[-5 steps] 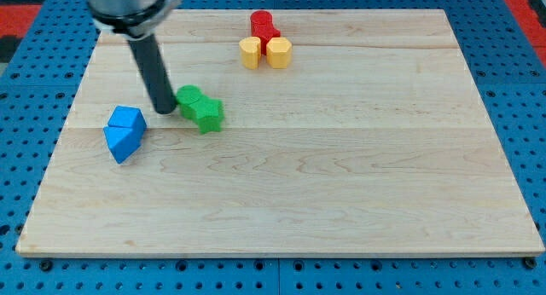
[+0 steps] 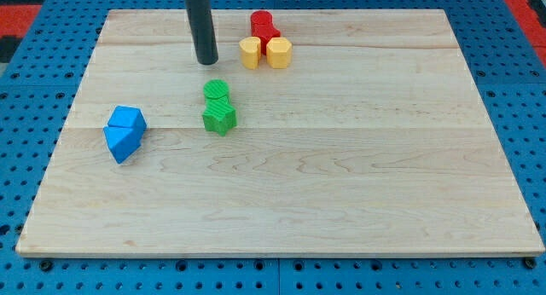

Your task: Separate the red and yellow blocks

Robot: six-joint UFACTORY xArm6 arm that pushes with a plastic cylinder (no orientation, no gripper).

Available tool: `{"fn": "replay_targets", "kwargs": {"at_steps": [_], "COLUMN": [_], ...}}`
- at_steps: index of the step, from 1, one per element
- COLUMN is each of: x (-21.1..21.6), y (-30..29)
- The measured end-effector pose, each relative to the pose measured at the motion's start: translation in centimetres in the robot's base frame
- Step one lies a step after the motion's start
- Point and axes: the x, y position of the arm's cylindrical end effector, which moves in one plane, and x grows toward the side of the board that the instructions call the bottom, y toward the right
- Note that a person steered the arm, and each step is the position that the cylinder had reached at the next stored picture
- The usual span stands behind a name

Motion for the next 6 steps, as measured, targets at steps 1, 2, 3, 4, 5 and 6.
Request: {"fn": "replay_targets", "kwargs": {"at_steps": [1,2,3,4,5,6], "x": [-0.7,-0.8,-0.8,-0.8,-1.2,-4.9], "y": [4.9,9.2,13.8,17.5,18.4,18.4]}}
